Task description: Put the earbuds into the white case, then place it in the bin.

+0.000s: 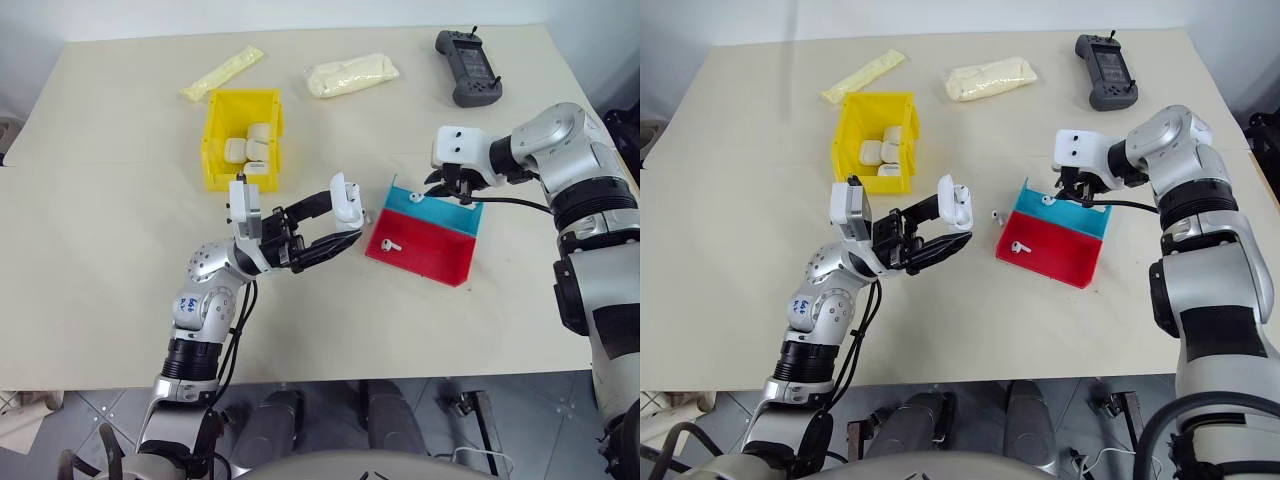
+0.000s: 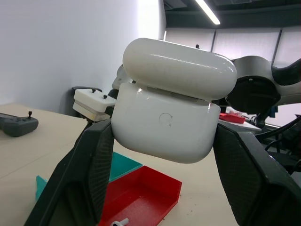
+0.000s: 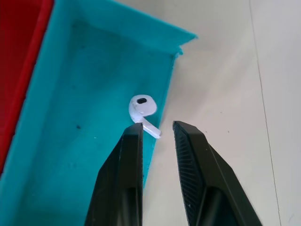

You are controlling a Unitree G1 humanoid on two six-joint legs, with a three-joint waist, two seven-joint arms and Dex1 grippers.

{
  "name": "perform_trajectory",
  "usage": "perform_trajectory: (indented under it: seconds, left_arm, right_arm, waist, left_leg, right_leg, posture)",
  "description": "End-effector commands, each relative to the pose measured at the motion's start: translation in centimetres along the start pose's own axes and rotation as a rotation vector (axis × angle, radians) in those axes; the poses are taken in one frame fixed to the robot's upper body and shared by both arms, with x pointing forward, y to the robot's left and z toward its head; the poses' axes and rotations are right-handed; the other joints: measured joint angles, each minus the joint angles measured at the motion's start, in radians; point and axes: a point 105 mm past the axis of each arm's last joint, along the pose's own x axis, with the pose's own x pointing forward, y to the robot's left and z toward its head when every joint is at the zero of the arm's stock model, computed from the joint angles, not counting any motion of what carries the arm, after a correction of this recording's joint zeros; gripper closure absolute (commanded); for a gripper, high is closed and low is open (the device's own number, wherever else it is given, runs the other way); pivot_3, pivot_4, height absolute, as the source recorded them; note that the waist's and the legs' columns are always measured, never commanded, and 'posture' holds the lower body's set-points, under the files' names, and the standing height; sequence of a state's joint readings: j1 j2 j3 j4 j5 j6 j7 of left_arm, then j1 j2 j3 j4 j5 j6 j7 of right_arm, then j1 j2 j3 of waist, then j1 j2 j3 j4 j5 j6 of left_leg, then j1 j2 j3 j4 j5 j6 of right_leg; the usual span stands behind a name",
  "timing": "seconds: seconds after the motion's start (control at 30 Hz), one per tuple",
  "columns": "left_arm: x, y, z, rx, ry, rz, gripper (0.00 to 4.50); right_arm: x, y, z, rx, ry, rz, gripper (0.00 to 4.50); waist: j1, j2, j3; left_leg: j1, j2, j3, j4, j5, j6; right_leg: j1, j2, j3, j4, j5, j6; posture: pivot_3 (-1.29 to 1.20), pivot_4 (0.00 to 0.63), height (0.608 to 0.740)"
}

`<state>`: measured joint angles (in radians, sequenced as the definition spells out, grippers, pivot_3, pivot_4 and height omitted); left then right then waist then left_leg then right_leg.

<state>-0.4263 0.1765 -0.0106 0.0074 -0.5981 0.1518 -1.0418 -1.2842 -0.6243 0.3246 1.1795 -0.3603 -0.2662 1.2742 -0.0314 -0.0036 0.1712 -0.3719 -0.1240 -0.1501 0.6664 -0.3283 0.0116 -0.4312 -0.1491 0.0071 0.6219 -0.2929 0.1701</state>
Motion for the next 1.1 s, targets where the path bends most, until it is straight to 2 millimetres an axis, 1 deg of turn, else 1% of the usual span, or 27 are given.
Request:
perform_trajectory:
  seconds: [0.03, 0.1, 0.2, 0.3, 0.43, 0.57, 0.67, 0.7, 0.77, 1.1]
  left_arm:
    - [0.0, -0.4, 0.9, 0.033, -0.024, -0.011, 1.66]
    - [-0.1, -0.4, 0.9, 0.036, -0.024, -0.005, 1.66]
    - [-0.1, -0.4, 0.9, 0.040, -0.025, 0.002, 1.66]
    - [-0.1, -0.3, 0.9, 0.043, -0.027, 0.004, 1.66]
    - [-0.1, -0.4, 1.0, 0.045, -0.029, 0.007, 1.66]
    - [-0.1, -0.5, 1.0, 0.046, -0.029, 0.009, 1.66]
    - [-0.2, -0.4, 1.0, 0.047, -0.027, 0.010, 1.66]
    - [-0.2, -0.4, 1.0, 0.048, -0.026, 0.010, 1.66]
    - [-0.2, -0.4, 1.1, 0.051, -0.024, 0.011, 1.66]
    - [-0.3, -0.3, 1.2, 0.057, -0.022, 0.014, 1.66]
  right_arm:
    - [0.2, -0.1, 1.0, -0.174, 0.026, 0.002, 2.32]
    - [0.5, 0.0, 0.9, -0.238, 0.056, 0.008, 1.68]
    - [0.8, 0.0, 1.0, -0.293, 0.082, 0.010, 1.68]
    - [1.0, -0.2, 1.2, -0.304, 0.086, 0.000, 1.68]
    - [1.4, -0.4, 1.7, -0.279, 0.078, 0.003, 1.68]
    - [1.7, -0.2, 1.8, -0.249, 0.086, 0.021, 1.68]
    - [1.9, 0.0, 1.5, -0.223, 0.095, 0.034, 2.32]
    - [1.9, 0.0, 1.4, -0.215, 0.104, 0.037, 2.69]
    - [1.9, 0.0, 1.2, -0.213, 0.116, 0.037, 3.29]
    - [1.6, -0.4, 1.2, -0.202, 0.128, 0.018, 3.29]
  waist:
    - [0.000, 0.000, 0.000]
    - [0.001, 0.000, 0.000]
    - [0.001, 0.000, 0.000]
    - [0.001, 0.000, 0.000]
    - [0.001, 0.000, 0.000]
    - [0.001, 0.000, 0.000]
    - [0.000, 0.000, 0.000]
    - [0.001, 0.000, 0.000]
    - [0.001, 0.000, 0.000]
    - [0.001, 0.000, 0.000]
  left_leg:
    - [0.000, 0.000, 0.000, 0.000, 0.000, 0.000]
    - [0.000, 0.000, 0.000, 0.000, 0.000, 0.000]
    - [0.000, 0.000, 0.000, 0.000, 0.000, 0.000]
    - [0.000, 0.000, 0.000, 0.001, 0.000, 0.000]
    - [0.000, 0.000, 0.000, 0.001, 0.000, 0.000]
    - [0.000, 0.000, 0.000, 0.001, 0.000, 0.000]
    - [0.000, 0.000, 0.000, 0.001, 0.000, 0.000]
    - [0.000, 0.000, 0.000, 0.001, 0.000, 0.000]
    - [0.000, 0.000, 0.000, 0.001, 0.000, 0.000]
    - [0.000, 0.000, 0.000, 0.001, 0.000, 0.000]
  right_leg:
    - [0.000, 0.000, 0.000, 0.000, 0.000, 0.000]
    - [0.000, 0.000, 0.000, 0.000, 0.000, 0.000]
    - [0.000, 0.000, 0.000, 0.000, 0.000, 0.000]
    - [0.001, 0.000, 0.000, 0.000, 0.000, 0.000]
    - [0.000, 0.000, 0.000, 0.000, 0.000, 0.000]
    - [0.000, 0.000, 0.000, 0.000, 0.000, 0.000]
    - [0.000, 0.000, 0.000, 0.000, 0.000, 0.000]
    - [0.000, 0.000, 0.000, 0.000, 0.000, 0.000]
    - [0.000, 0.000, 0.000, 0.000, 0.000, 0.000]
    - [0.000, 0.000, 0.000, 0.001, 0.000, 0.000]
  posture:
    - [0.00, 0.150, 0.740]
    - [0.00, 0.150, 0.740]
    - [0.00, 0.150, 0.740]
    - [0.00, 0.150, 0.740]
    - [0.00, 0.150, 0.740]
    - [0.00, 0.150, 0.740]
    - [0.00, 0.150, 0.740]
    - [0.00, 0.150, 0.740]
    - [0.00, 0.150, 0.740]
    - [0.00, 0.150, 0.740]
